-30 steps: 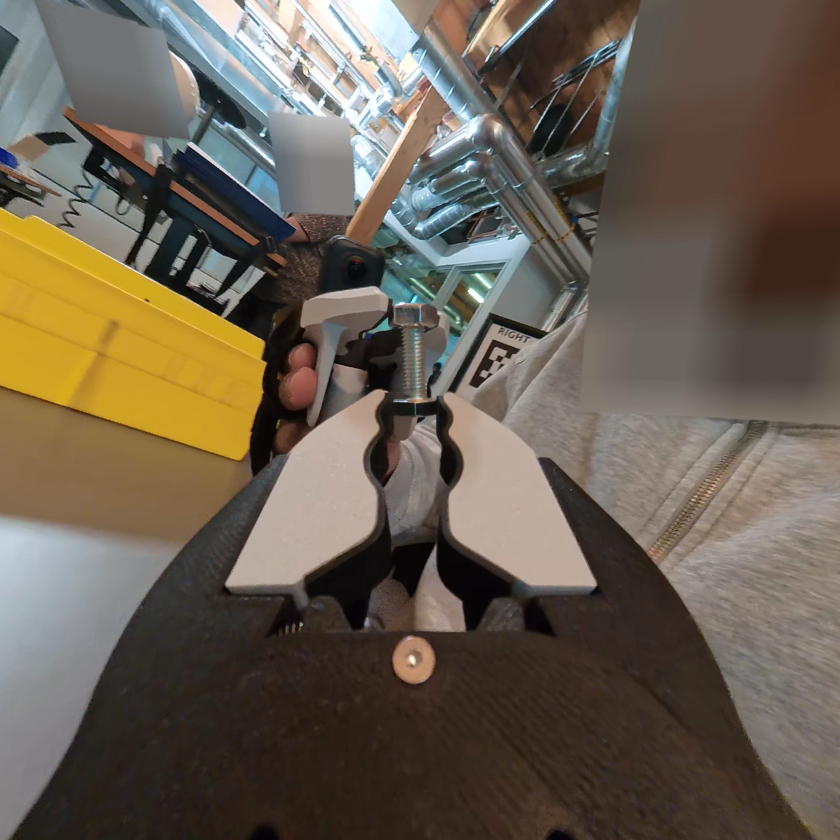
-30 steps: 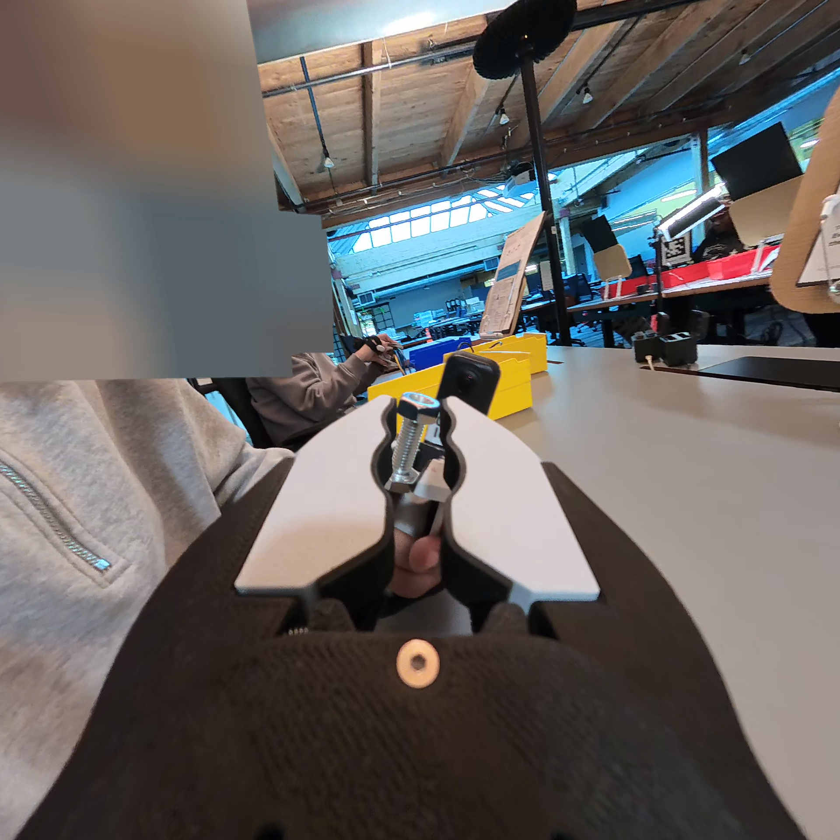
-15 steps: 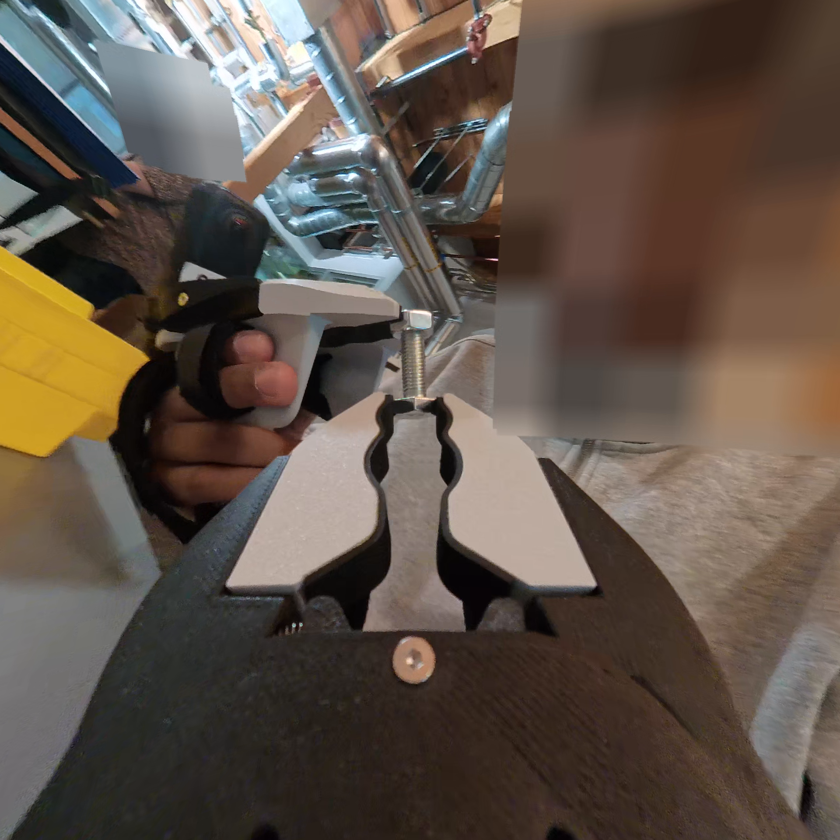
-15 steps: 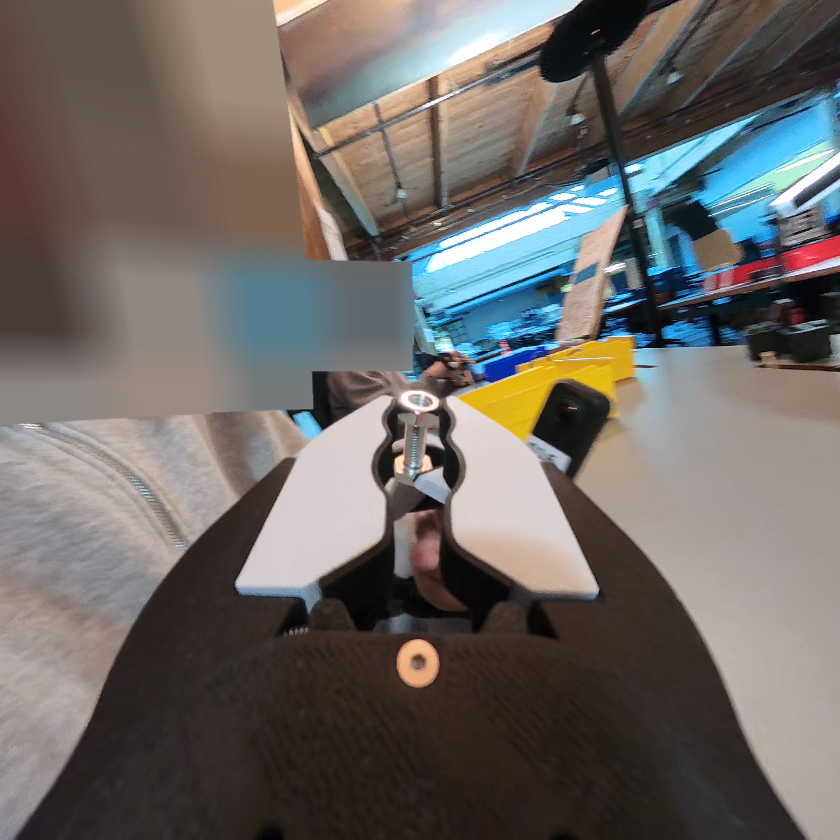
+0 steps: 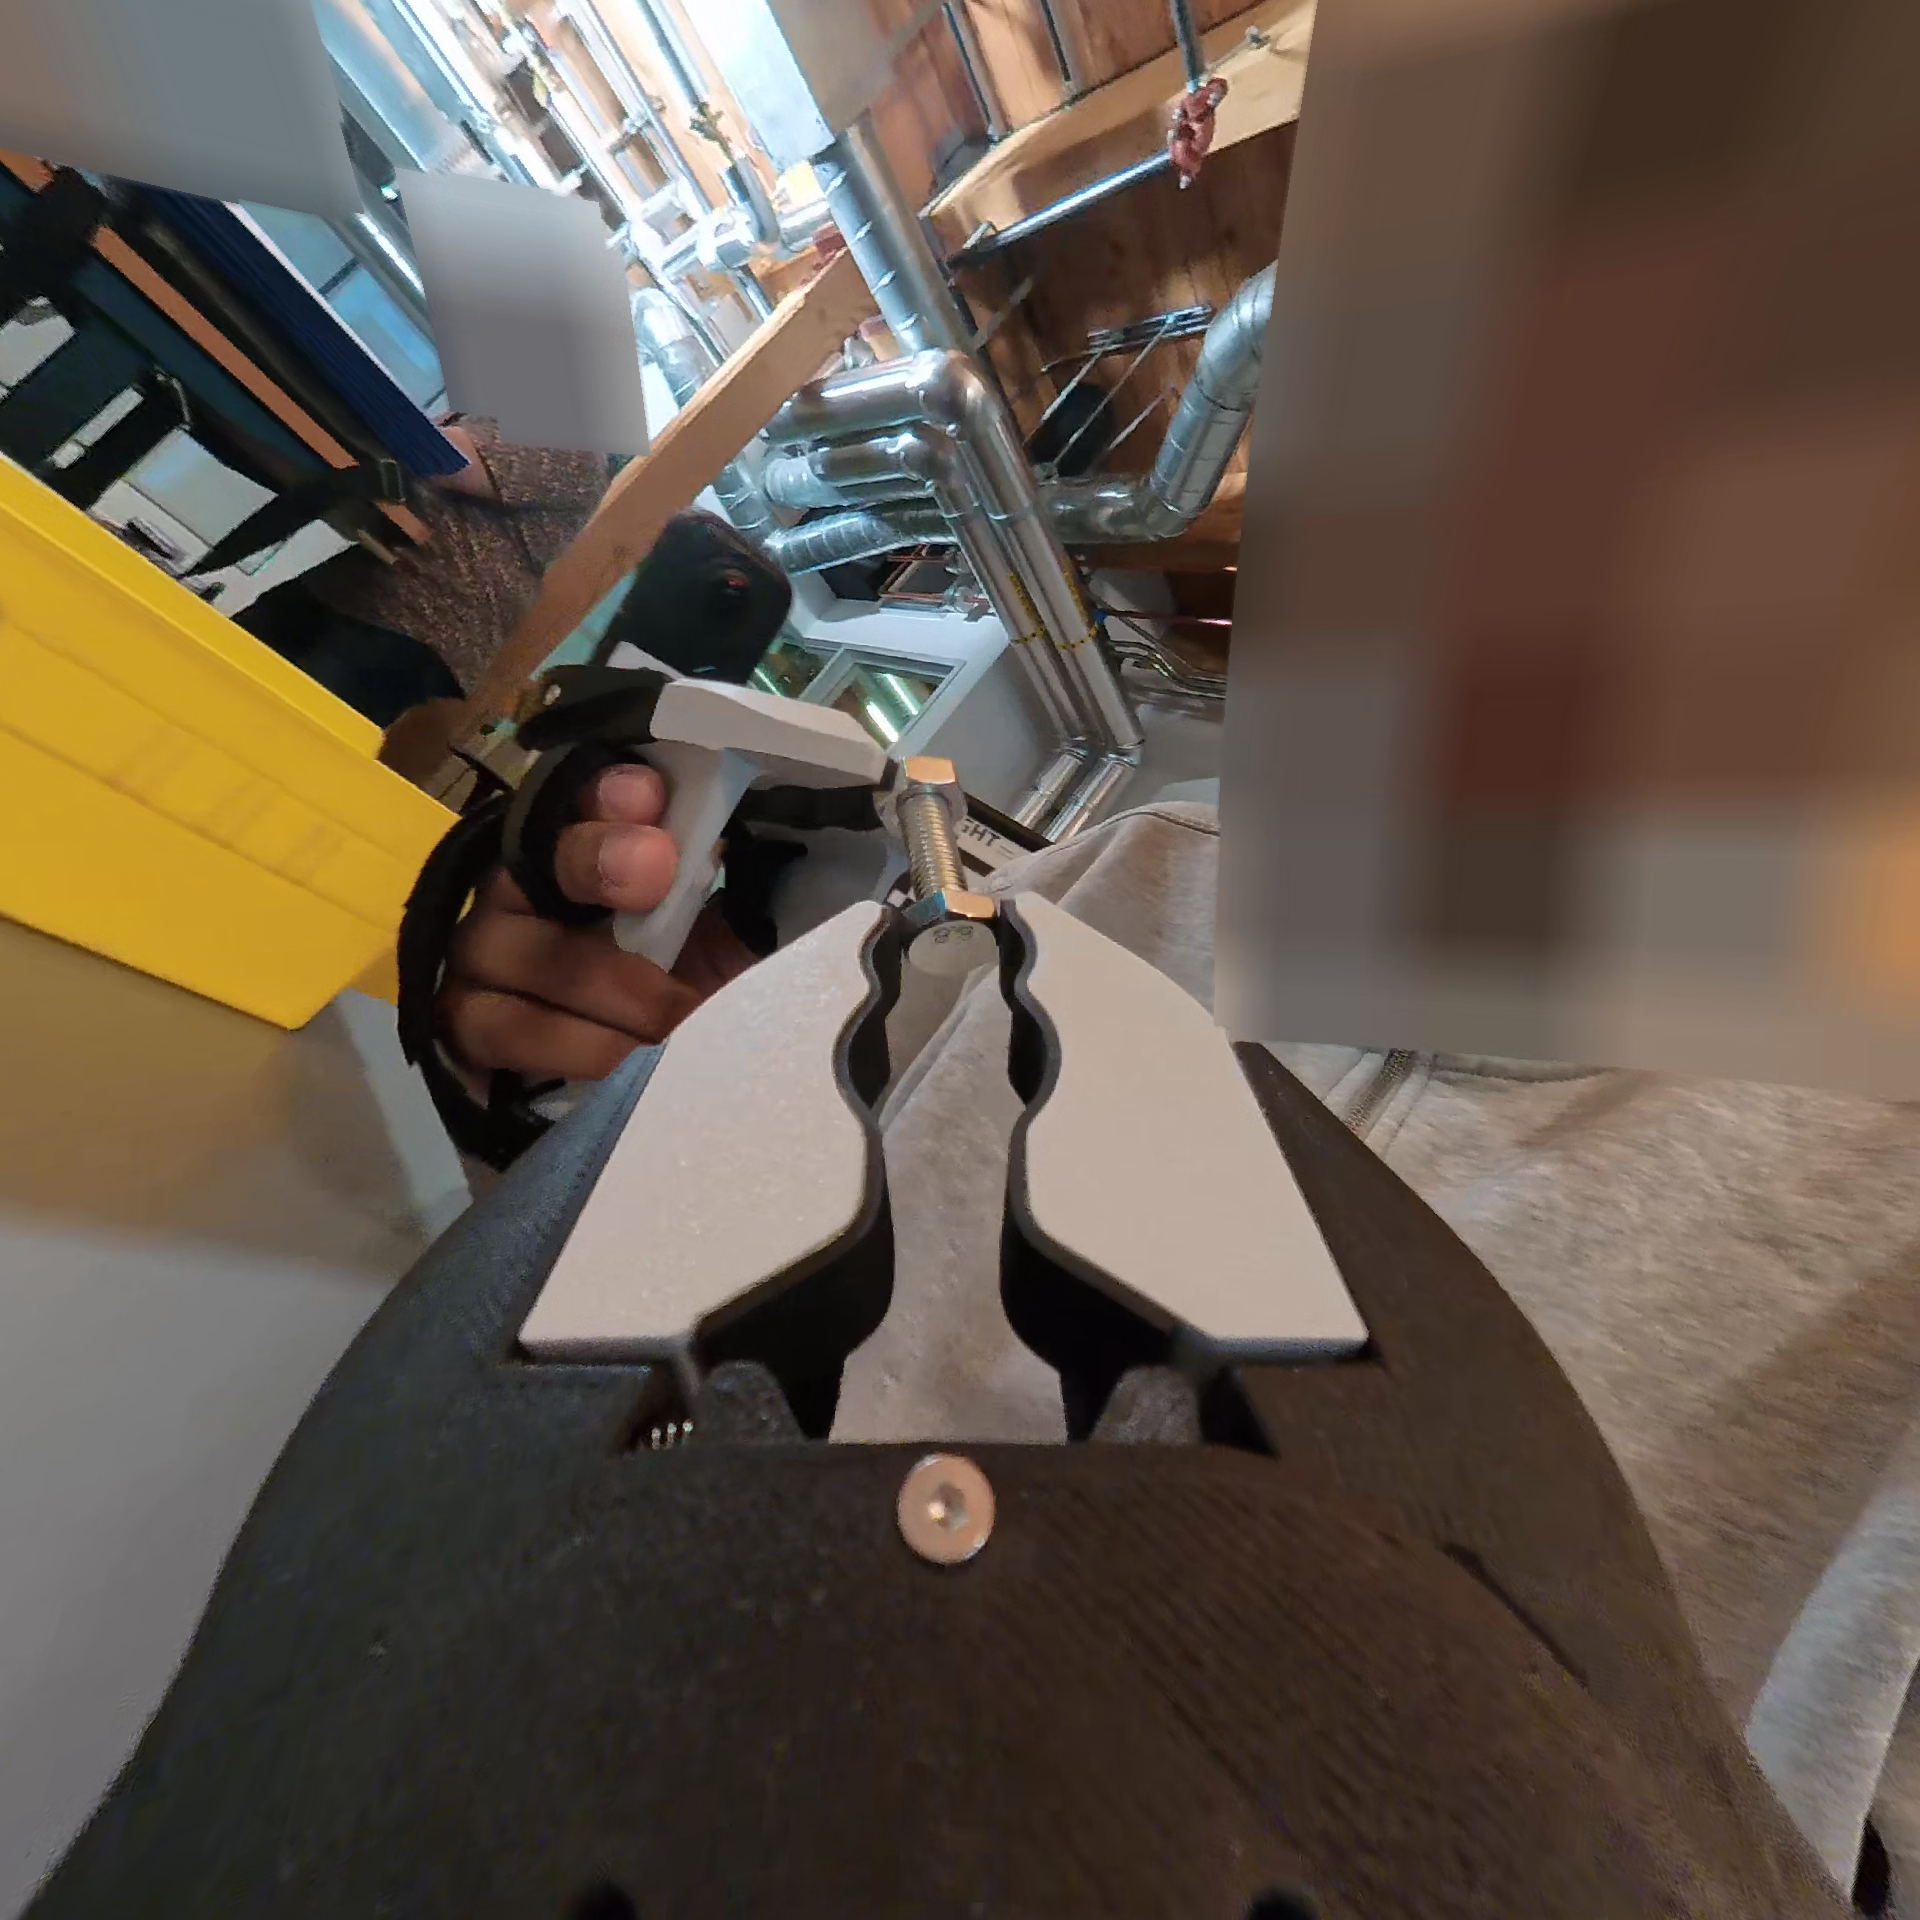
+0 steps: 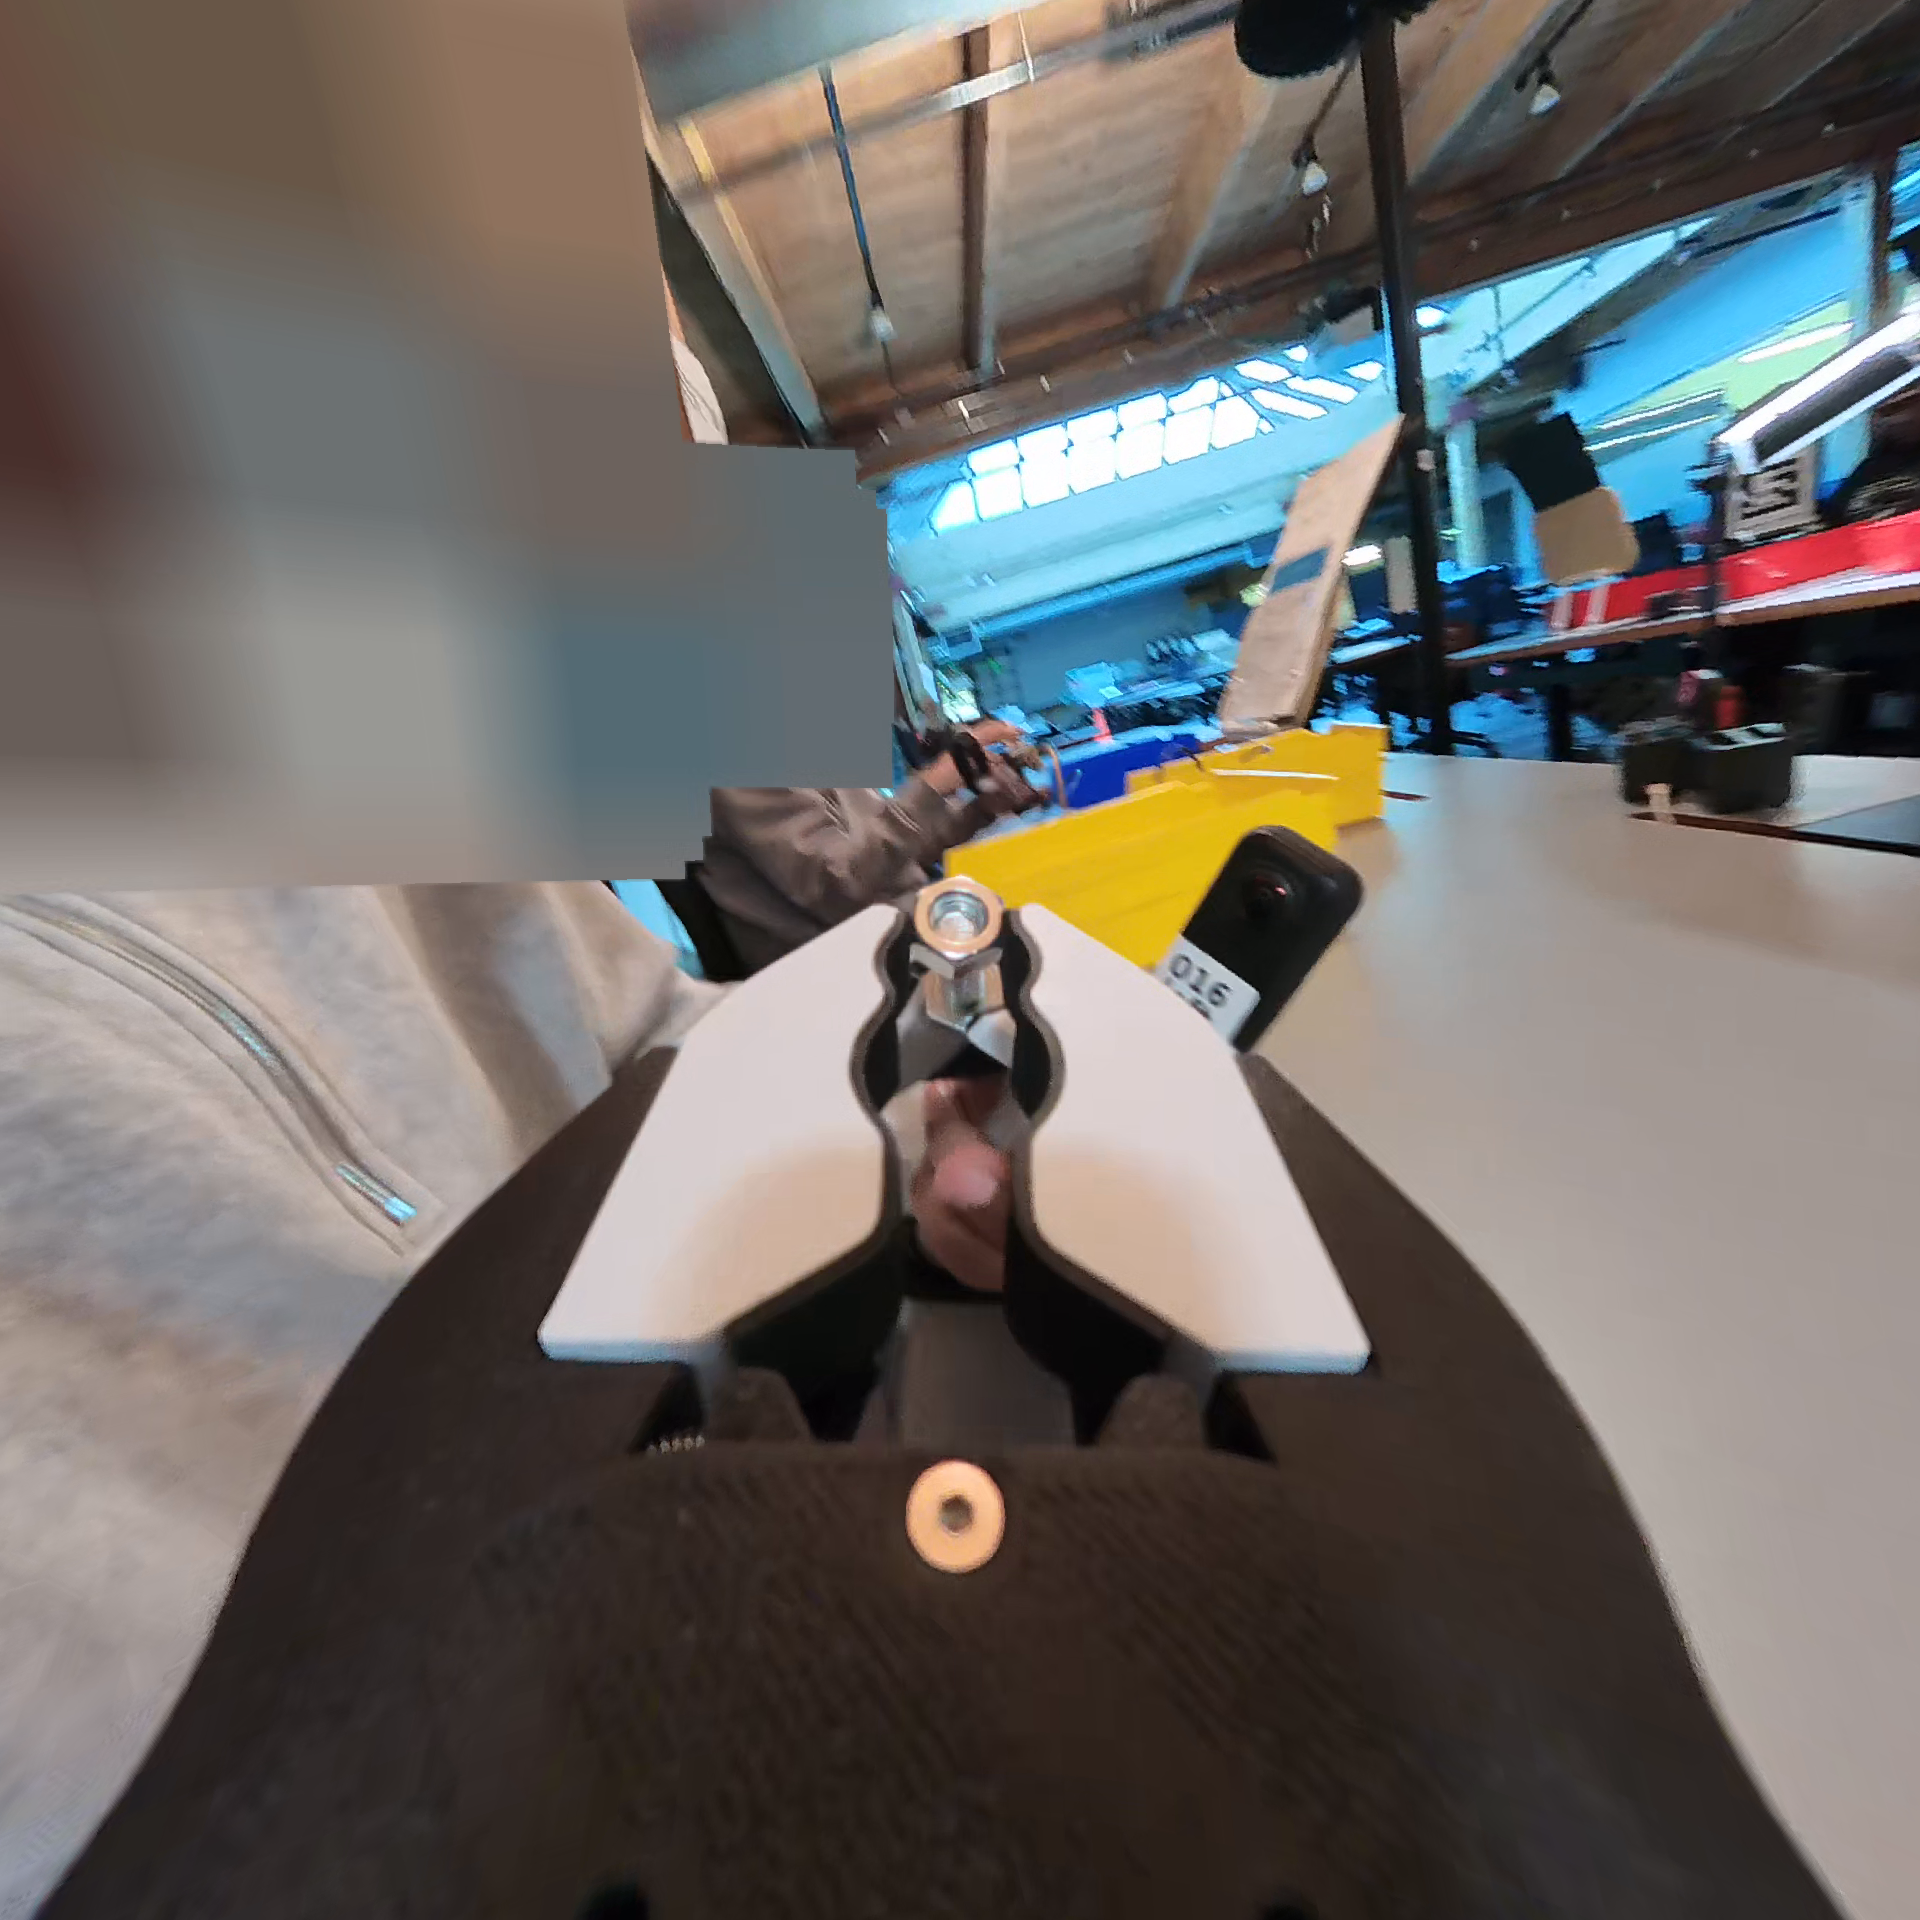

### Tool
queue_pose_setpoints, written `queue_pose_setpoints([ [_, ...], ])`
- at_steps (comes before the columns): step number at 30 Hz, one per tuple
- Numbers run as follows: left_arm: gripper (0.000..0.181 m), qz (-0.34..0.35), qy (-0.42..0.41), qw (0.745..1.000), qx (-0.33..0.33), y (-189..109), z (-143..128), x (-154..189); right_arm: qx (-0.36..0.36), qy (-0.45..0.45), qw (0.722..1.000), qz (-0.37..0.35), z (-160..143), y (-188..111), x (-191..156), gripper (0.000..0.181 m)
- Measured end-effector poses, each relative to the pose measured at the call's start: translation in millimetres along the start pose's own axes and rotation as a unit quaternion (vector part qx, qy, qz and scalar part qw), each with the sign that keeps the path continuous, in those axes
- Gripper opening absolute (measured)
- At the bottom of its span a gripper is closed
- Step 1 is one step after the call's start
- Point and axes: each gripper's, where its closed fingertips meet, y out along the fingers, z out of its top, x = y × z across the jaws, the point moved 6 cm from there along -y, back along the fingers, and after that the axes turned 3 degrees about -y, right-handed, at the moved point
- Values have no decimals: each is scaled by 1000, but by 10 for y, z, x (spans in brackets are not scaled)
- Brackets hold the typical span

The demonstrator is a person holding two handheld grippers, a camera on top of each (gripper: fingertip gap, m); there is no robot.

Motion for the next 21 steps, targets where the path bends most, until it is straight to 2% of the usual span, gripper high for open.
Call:
queue_pose_setpoints([
  [5, 18, 33, 15, 999, 1, -56, 51, -23, -39, -55, 997, -44, -30, -32, 40, 17],
  [11, 19, 6, -34, 999, -5, -91, 62, -20, -85, -146, 983, -76, -51, -2, -16, 16],
  [16, 19, 4, -54, 999, 1, -102, 72, -45, -100, -181, 974, -90, -49, 6, -27, 17],
  [21, 19, 3, -54, 999, 6, -128, 96, -41, -141, -272, 945, -117, -67, 34, -77, 17],
])
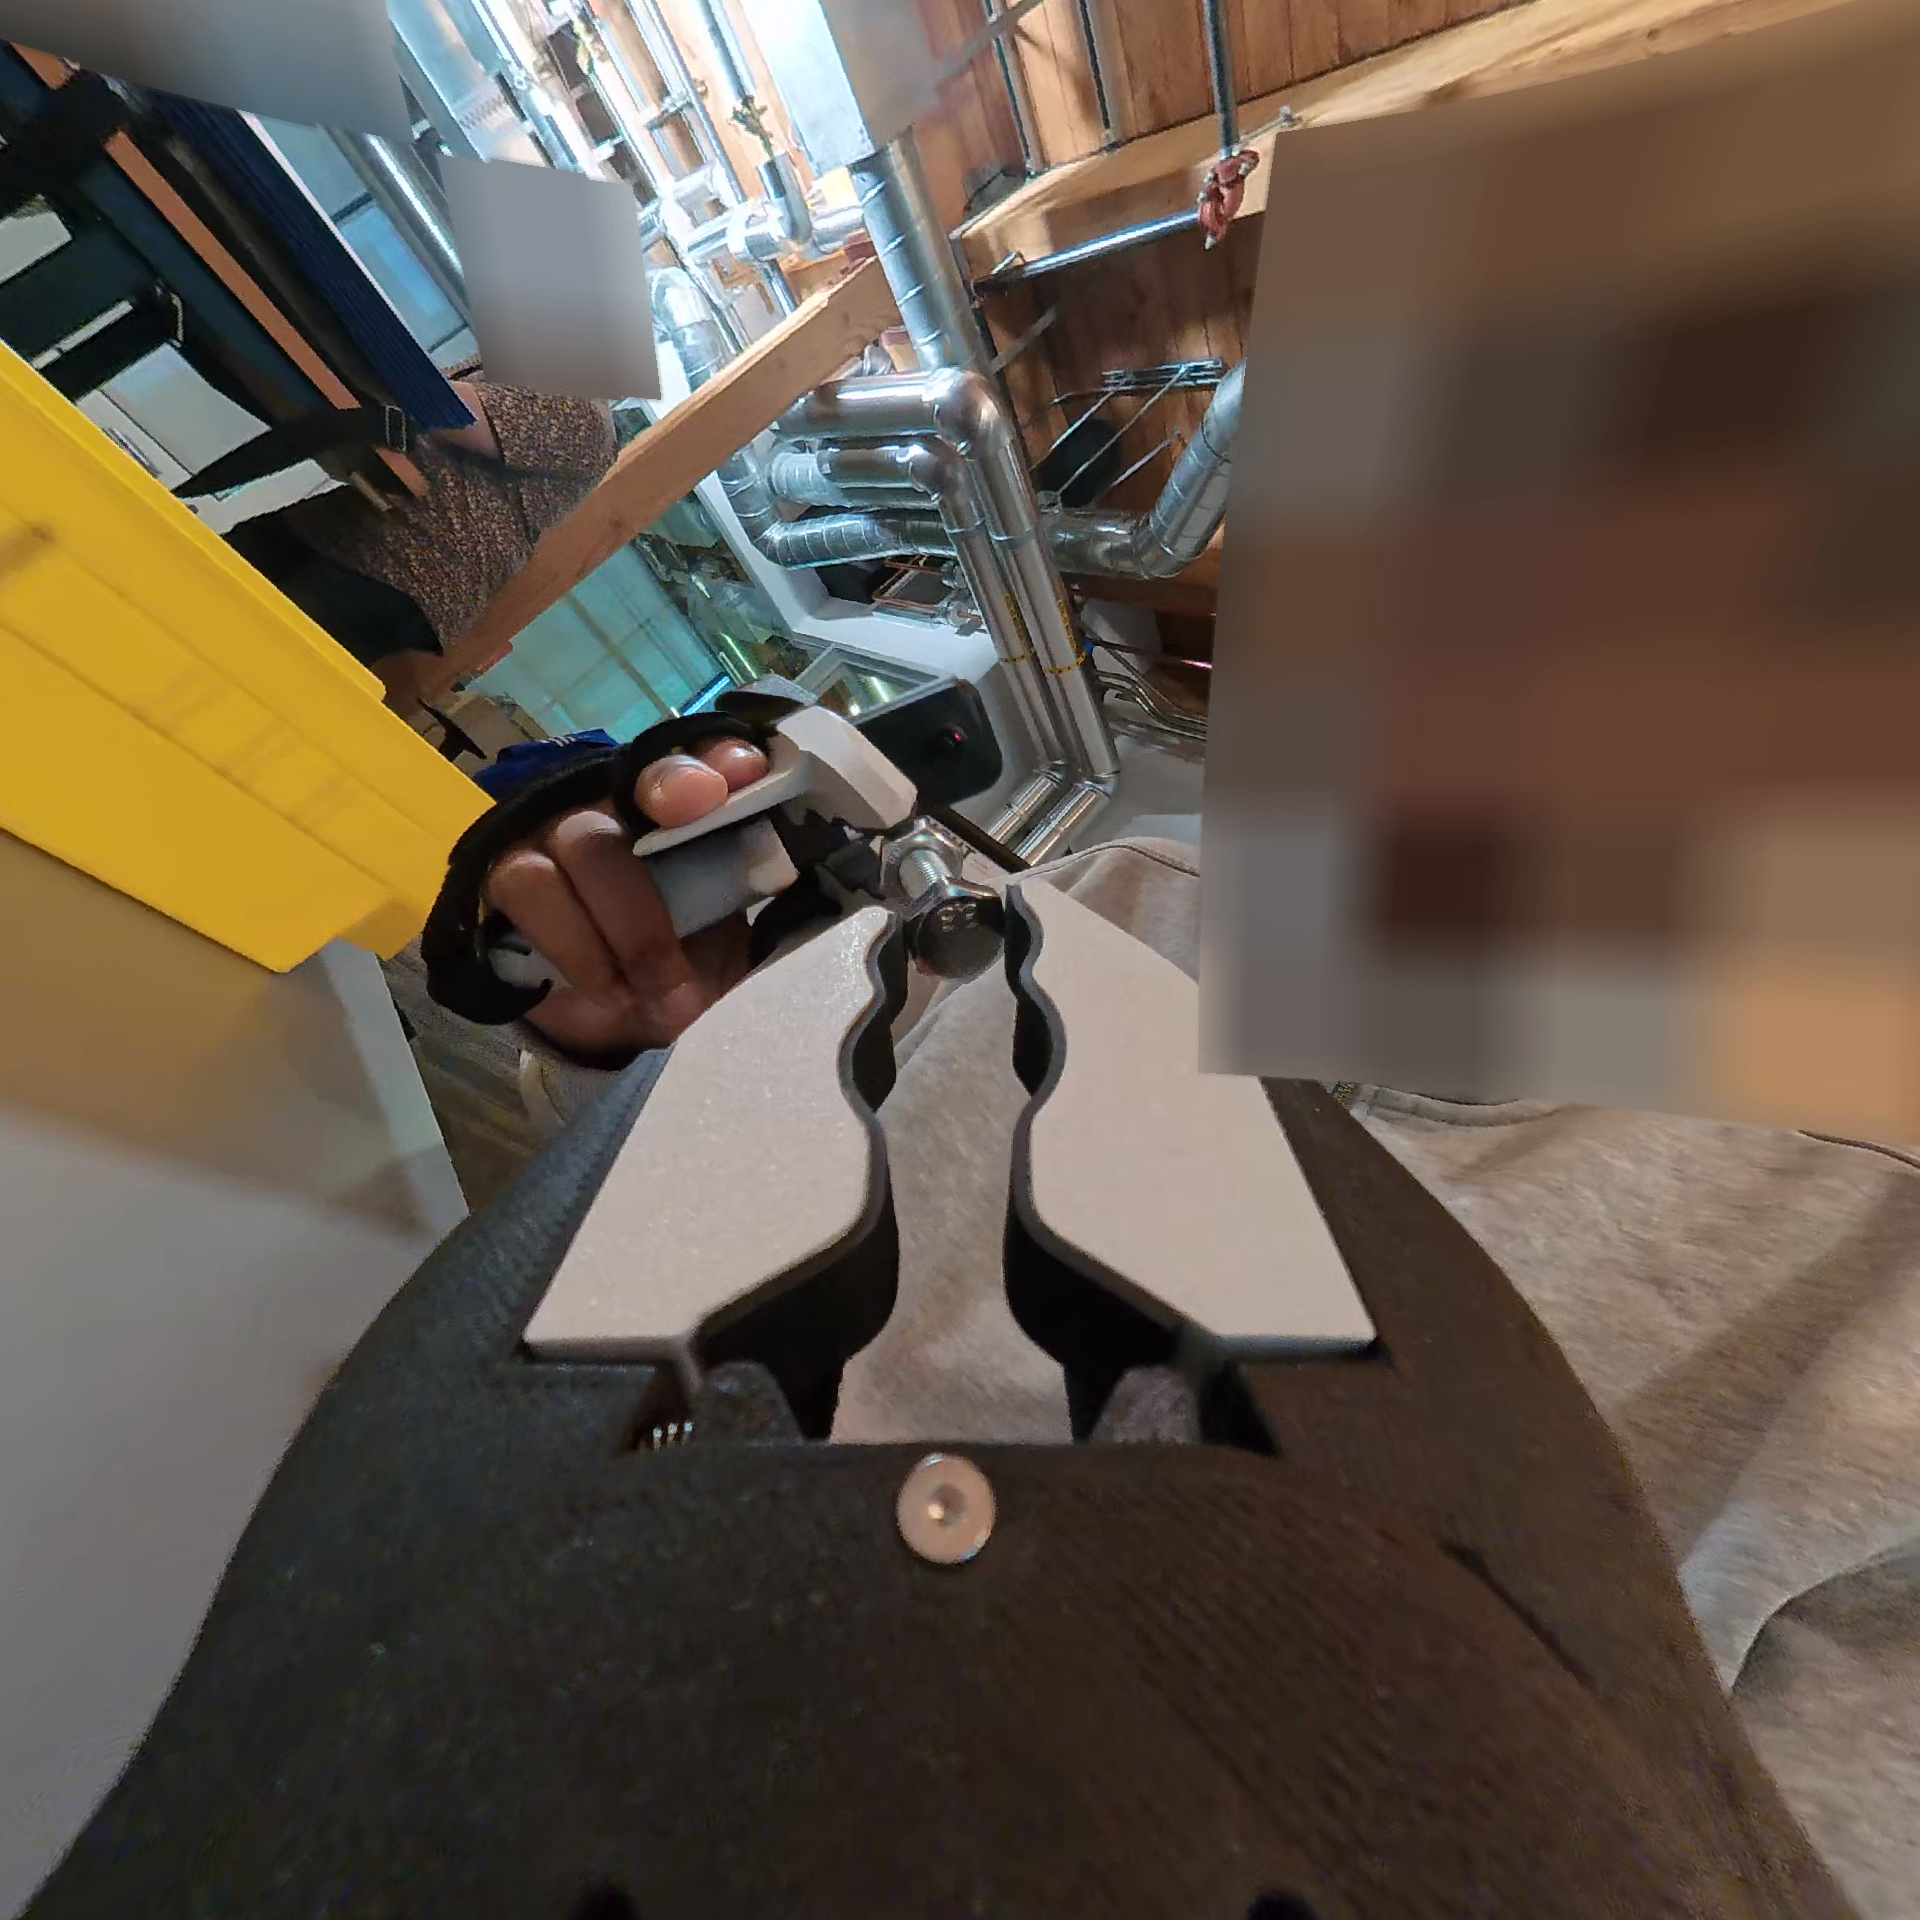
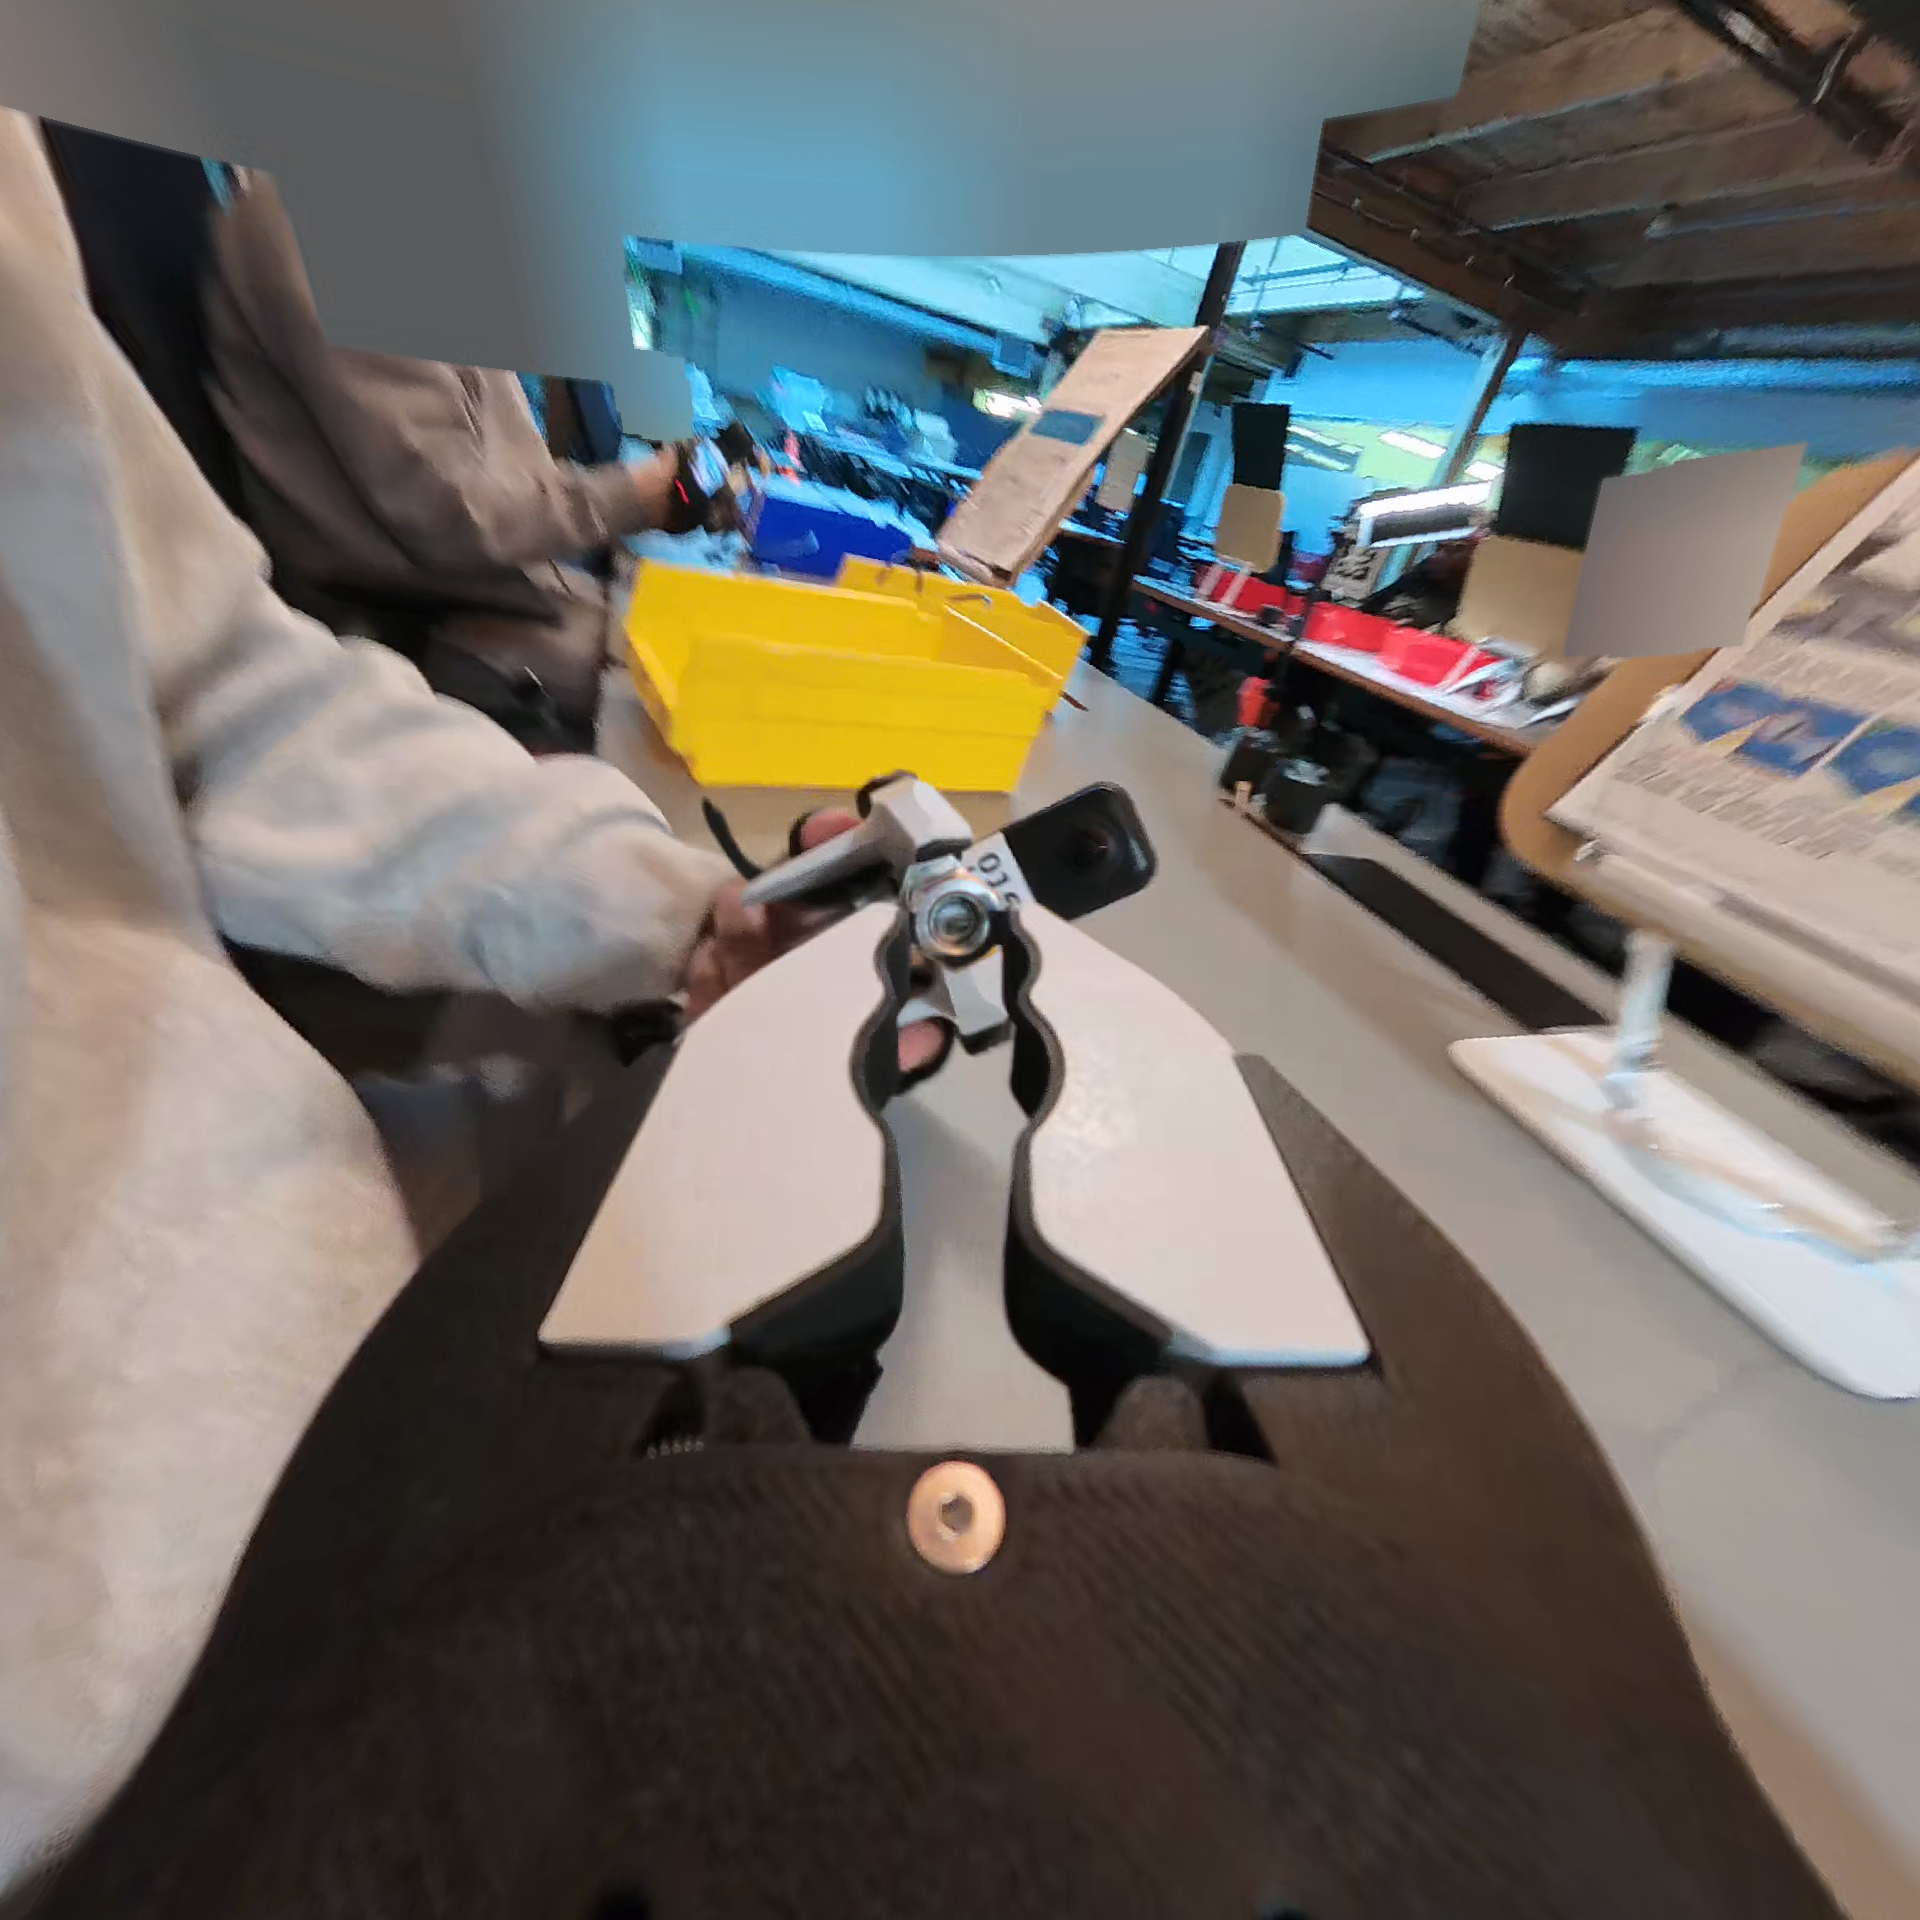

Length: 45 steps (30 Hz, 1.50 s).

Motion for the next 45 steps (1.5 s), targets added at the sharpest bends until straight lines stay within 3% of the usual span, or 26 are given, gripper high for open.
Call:
queue_pose_setpoints([
  [8, 19, 28, 23, 999, 23, -48, 49, -30, -45, -94, 993, -46, -40, 19, -53, 17],
  [20, 18, 63, 89, 992, 56, -66, 90, -20, 9, 79, 996, -39, -74, -13, 76, 19],
  [33, 18, 97, 127, 986, 45, -40, 66, -47, 21, 296, 955, 7, -183, 36, 139, 31],
  [38, 18, 102, 133, 985, 44, -32, 61, -53, 11, 317, 948, 9, -210, 33, 153, 18],
  [45, 18, 92, 128, 986, 51, -17, 59, -43, 18, 282, 959, 14, -204, 35, 135, 18],
])
